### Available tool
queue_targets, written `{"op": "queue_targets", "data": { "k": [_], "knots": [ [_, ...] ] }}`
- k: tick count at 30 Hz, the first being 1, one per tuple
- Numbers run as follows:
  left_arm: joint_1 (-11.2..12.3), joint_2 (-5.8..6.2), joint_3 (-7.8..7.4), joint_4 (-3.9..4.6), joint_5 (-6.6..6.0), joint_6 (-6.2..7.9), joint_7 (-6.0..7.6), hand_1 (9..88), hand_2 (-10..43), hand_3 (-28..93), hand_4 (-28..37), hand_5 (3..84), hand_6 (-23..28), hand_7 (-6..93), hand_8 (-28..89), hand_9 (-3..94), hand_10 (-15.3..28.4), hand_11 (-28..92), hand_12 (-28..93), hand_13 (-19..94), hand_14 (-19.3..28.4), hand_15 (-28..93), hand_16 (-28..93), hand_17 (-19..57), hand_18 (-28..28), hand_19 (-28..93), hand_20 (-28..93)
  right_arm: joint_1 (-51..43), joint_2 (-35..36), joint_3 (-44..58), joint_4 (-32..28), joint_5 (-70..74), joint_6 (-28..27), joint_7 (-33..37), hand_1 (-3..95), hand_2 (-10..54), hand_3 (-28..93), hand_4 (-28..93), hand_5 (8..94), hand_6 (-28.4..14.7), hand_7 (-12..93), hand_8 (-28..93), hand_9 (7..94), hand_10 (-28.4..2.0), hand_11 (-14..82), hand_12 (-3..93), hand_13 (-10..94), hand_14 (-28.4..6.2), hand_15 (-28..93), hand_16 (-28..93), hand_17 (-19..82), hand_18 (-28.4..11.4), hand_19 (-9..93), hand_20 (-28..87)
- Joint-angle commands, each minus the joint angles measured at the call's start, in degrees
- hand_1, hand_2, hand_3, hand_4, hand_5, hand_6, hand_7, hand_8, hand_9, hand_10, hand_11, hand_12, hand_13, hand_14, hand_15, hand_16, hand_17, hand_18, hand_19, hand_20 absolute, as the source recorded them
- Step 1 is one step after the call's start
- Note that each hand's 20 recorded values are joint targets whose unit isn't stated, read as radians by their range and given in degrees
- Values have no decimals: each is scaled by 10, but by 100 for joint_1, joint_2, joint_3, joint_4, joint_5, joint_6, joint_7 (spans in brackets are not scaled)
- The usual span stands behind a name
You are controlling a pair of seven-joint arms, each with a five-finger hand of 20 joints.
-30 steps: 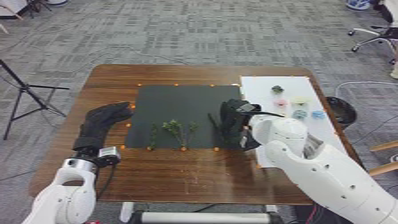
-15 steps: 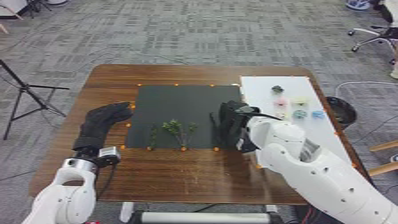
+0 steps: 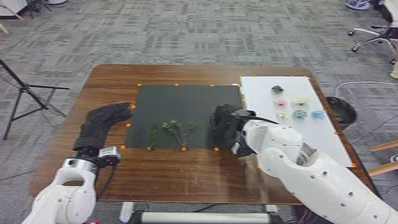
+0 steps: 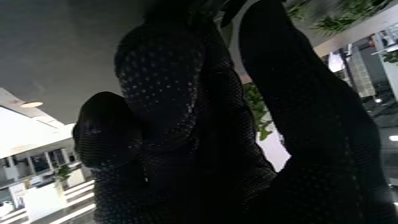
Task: Arrange flowers
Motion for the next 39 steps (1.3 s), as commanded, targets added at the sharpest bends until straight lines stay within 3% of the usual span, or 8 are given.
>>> {"op": "queue_targets", "data": {
  "k": [1,6,11,26,28,33,35,39],
  "knots": [
    [-3,-24,2,-20,-12,-31,-29,264,73,659,-244,556,32,147,-62,535,151,215,145,441,191,265,24,84,134,131,207,21,86,-81,15,-96,-60,-92,498,-95,562,-60,656,-31,201,204,715,-137,144,209,888,-38,462,346,583,-127,908,421],
    [14,-30,-5,-33,-13,-23,-11,265,73,659,-245,557,31,148,-62,535,152,214,144,440,191,265,24,84,134,132,207,63,119,-44,-1,-48,-12,-78,468,-95,590,-61,647,-25,188,173,709,-142,140,209,887,-38,461,348,578,-130,909,422],
    [22,-33,-2,-41,-8,-26,16,266,73,659,-245,558,27,151,-63,535,151,214,145,440,191,265,24,84,134,131,207,72,164,-58,-71,-42,24,10,395,-95,624,-75,636,-7,183,-35,703,-153,131,210,882,-44,460,348,573,-139,906,430],
    [18,-52,3,-50,2,-21,26,271,70,659,-241,560,16,157,-66,535,151,215,145,440,191,266,24,83,135,132,208,29,302,614,-608,183,-435,73,283,-95,549,-62,581,-6,85,-42,679,-187,95,201,879,-65,452,344,564,-159,905,434],
    [6,-53,8,-42,3,-25,34,271,69,659,-241,560,16,157,-66,535,151,215,145,440,191,265,24,82,135,132,208,-76,426,829,-784,243,-172,-22,275,-95,537,-58,575,-7,74,-40,677,-190,95,200,878,-66,450,343,563,-160,905,435],
    [11,-64,-6,-46,-1,-5,55,271,69,659,-241,561,16,156,-66,535,151,215,145,441,191,266,24,83,135,132,207,-307,984,982,-607,-380,2234,-648,285,-95,554,-52,560,-27,73,-29,674,-184,101,206,843,-80,386,326,526,-163,851,420],
    [27,-57,-14,-48,-8,-5,33,271,69,660,-241,561,16,156,-66,535,151,215,145,441,191,266,24,83,135,132,207,-314,1103,1163,-399,-490,2438,-721,299,-95,583,-62,528,-33,80,-28,634,-180,100,214,790,-98,378,332,481,-179,831,432],
    [56,-64,-24,-53,-16,5,35,271,69,660,-240,561,17,155,-66,535,151,215,146,440,192,266,24,83,135,131,207,-583,1328,1671,-245,-537,2203,-651,321,-95,609,-77,498,-39,87,-29,580,-177,96,218,735,-114,400,332,442,-191,811,462]
  ]
}}
